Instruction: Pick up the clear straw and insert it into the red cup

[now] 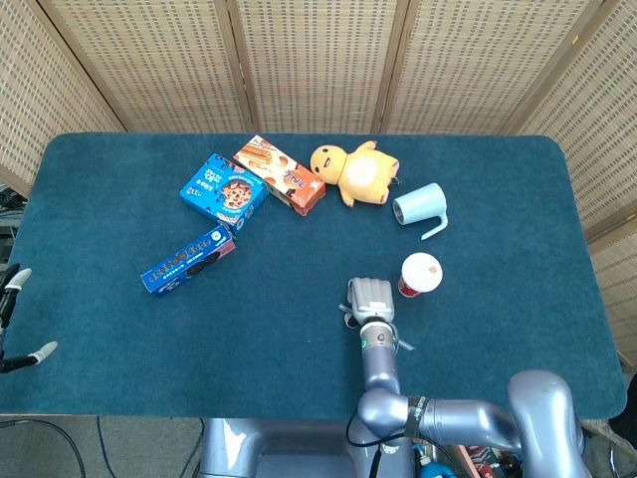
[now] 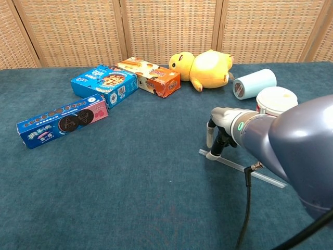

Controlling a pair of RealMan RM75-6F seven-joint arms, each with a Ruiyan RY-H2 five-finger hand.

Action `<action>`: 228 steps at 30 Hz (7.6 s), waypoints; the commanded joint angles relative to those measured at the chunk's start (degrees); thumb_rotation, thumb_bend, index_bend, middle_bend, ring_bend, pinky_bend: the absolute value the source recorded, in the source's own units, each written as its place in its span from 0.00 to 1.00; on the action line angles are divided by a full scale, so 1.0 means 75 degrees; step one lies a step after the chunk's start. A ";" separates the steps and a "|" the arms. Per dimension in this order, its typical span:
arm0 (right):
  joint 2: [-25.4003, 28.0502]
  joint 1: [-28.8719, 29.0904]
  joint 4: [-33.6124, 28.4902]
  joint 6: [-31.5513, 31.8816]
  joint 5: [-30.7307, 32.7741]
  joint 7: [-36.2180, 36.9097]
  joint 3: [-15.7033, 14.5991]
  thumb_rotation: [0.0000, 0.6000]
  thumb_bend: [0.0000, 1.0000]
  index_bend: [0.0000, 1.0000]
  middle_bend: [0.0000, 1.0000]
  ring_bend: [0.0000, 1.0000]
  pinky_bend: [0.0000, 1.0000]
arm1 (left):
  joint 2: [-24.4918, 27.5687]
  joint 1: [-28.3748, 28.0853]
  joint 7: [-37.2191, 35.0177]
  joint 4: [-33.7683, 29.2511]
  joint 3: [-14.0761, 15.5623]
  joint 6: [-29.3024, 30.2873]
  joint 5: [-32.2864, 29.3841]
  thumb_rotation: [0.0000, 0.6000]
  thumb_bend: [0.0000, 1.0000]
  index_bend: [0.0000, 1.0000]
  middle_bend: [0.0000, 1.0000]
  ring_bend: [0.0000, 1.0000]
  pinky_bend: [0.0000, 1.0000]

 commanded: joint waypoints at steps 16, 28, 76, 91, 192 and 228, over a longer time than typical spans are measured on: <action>-0.0191 -0.0067 0.0122 0.0025 0.0143 -0.0166 0.0068 1.00 0.40 0.53 0.95 0.83 1.00 | 0.0005 0.0003 -0.0029 -0.0003 0.0006 0.0013 0.0010 1.00 0.10 0.00 0.00 0.00 0.00; -0.0196 -0.0173 0.0051 -0.0257 0.0145 -0.0192 -0.0038 1.00 0.45 0.59 0.95 0.83 1.00 | 0.0009 0.0008 -0.0062 0.0002 0.0001 0.0026 0.0005 1.00 0.10 0.00 0.00 0.00 0.00; 0.0819 -0.0704 -0.2112 -0.0977 -0.2385 0.1076 -0.1193 1.00 0.61 0.75 0.97 0.84 1.00 | 0.0032 -0.0011 -0.0173 0.0009 0.0017 -0.0011 0.0020 1.00 0.10 0.00 0.00 0.00 0.00; 0.2049 -0.0987 -0.3516 -0.1219 -0.2723 0.2649 -0.0020 1.00 0.64 0.75 0.97 0.84 1.00 | 0.0032 -0.0017 -0.0202 0.0004 0.0034 -0.0023 0.0041 1.00 0.10 0.00 0.00 0.00 0.00; 0.6803 -0.2666 -0.2475 -0.5073 -0.3088 1.0782 0.1099 1.00 0.69 0.77 0.97 0.84 1.00 | 0.0034 -0.0016 -0.0114 -0.0093 0.0067 0.0021 0.0107 1.00 0.10 0.00 0.00 0.00 0.00; 0.6237 -0.2668 -0.1993 -0.5019 -0.3939 1.1080 0.0452 1.00 0.69 0.77 0.96 0.84 1.00 | 0.0028 -0.0020 -0.0119 -0.0078 0.0072 0.0002 0.0095 1.00 0.10 0.00 0.00 0.00 0.00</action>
